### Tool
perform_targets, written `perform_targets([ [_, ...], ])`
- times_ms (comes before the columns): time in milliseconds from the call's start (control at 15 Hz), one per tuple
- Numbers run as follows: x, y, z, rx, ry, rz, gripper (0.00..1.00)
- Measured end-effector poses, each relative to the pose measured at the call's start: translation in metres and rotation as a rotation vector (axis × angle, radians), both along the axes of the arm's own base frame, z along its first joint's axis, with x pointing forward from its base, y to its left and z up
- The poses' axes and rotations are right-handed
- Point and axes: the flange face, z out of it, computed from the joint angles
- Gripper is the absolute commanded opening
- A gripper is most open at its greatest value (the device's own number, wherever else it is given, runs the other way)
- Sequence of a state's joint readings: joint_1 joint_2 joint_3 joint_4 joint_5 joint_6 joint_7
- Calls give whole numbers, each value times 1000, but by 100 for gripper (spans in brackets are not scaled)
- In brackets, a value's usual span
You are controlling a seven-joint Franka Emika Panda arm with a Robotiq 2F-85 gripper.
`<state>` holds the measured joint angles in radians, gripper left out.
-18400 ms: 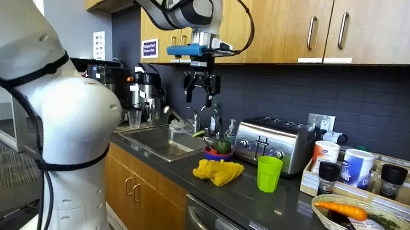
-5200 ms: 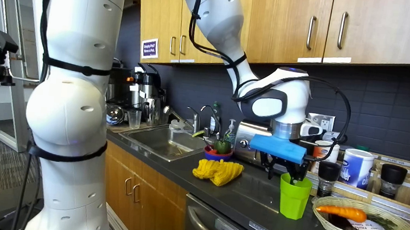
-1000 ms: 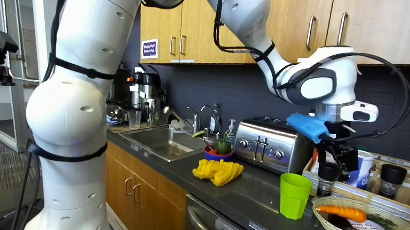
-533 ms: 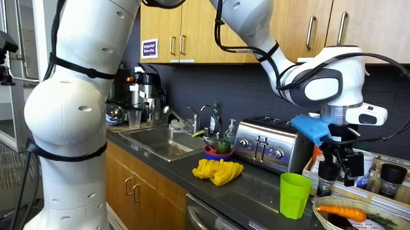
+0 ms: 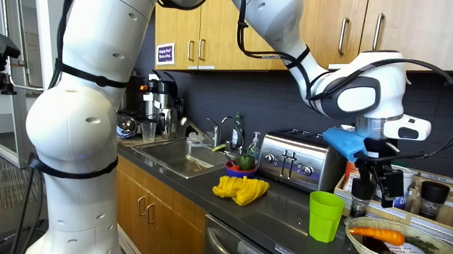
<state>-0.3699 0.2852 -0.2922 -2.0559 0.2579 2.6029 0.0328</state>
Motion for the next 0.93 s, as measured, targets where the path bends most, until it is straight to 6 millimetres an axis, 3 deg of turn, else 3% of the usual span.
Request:
perform_targets([
  [533, 0, 0, -1, 1, 2, 2, 100],
  [933, 1, 3, -16, 33, 29, -13, 100],
])
